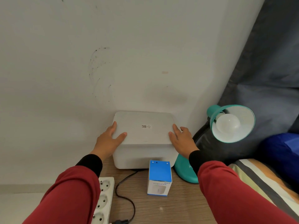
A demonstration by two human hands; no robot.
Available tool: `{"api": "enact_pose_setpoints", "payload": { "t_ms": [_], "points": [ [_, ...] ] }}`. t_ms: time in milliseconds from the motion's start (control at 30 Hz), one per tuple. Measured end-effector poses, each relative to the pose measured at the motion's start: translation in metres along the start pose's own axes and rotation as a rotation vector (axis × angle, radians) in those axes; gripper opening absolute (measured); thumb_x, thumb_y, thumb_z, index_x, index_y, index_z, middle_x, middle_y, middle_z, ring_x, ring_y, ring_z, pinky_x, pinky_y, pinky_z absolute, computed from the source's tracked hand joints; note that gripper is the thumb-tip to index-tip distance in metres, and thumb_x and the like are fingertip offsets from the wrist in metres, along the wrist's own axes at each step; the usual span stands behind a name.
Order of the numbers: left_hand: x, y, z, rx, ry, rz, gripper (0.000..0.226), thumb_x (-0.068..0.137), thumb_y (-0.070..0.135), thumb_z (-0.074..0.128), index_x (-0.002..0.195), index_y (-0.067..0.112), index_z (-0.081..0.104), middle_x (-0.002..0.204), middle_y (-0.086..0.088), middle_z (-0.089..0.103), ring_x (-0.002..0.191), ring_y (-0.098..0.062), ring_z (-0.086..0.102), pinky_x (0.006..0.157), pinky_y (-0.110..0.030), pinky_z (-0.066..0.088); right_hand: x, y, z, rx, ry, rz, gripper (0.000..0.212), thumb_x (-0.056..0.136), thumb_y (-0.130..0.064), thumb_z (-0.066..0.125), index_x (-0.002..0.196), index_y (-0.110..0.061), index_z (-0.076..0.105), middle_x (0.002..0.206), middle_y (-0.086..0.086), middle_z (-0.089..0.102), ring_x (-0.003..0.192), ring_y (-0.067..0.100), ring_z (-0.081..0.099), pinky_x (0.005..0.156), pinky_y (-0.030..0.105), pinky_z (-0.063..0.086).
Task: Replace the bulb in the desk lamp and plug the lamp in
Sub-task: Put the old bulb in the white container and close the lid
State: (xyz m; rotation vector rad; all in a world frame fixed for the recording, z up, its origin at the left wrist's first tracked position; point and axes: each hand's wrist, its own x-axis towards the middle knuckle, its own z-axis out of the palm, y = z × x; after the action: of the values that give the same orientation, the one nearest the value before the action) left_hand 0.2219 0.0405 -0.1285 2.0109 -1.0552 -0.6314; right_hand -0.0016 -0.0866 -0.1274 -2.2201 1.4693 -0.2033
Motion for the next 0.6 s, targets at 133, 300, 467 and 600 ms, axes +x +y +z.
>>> {"api": "enact_pose_setpoints", "payload": {
  "t_ms": [133, 300, 467, 600],
  "points": [
    [0.001, 0.002, -0.002, 0.09, -0.036, -0.012, 0.075, 0.092, 0.047, 0.049, 0.152, 0.022, 0.011, 0.156, -0.002, 0.024, 0.142, -0.023, 0.027, 0.115, -0.033, 0.025, -0.005, -0.005, -0.004, -0.01, 0.016, 0.02, 0.055, 0.1, -0.039, 0.028, 0.151, -0.021, 0.016, 0.154, 0.017, 0.017, 0.142, 0.034, 0.018, 0.116, 0.047, 0.023],
    [0.0, 0.01, -0.004, 0.235, -0.084, -0.027, 0.075, 0.095, 0.049, 0.04, 0.152, 0.018, 0.001, 0.157, -0.007, 0.02, 0.143, -0.026, 0.025, 0.115, -0.031, 0.022, -0.01, -0.01, -0.005, 0.046, 0.033, 0.036, 0.054, 0.1, -0.036, 0.032, 0.15, -0.02, 0.019, 0.153, 0.019, 0.021, 0.139, 0.038, 0.025, 0.112, 0.045, 0.026],
    [-0.006, 0.01, 0.0, 0.23, -0.031, -0.01, 0.078, 0.095, 0.047, 0.042, 0.152, 0.011, 0.002, 0.157, -0.009, 0.02, 0.144, -0.026, 0.024, 0.117, -0.033, 0.021, -0.019, -0.009, -0.006, 0.194, 0.04, 0.058, 0.039, 0.103, -0.016, 0.025, 0.14, -0.006, 0.033, 0.153, 0.017, 0.022, 0.136, 0.037, 0.027, 0.111, 0.036, 0.031],
    [-0.001, 0.009, -0.002, 0.283, -0.067, -0.017, 0.078, 0.095, 0.048, 0.039, 0.152, 0.011, 0.0, 0.157, -0.01, 0.02, 0.143, -0.028, 0.024, 0.116, -0.034, 0.022, -0.02, -0.005, 0.001, 0.127, 0.076, -0.053, 0.046, 0.103, -0.02, 0.028, 0.147, -0.005, 0.025, 0.154, 0.019, 0.021, 0.142, 0.033, 0.022, 0.114, 0.033, 0.022]
  ]
}}
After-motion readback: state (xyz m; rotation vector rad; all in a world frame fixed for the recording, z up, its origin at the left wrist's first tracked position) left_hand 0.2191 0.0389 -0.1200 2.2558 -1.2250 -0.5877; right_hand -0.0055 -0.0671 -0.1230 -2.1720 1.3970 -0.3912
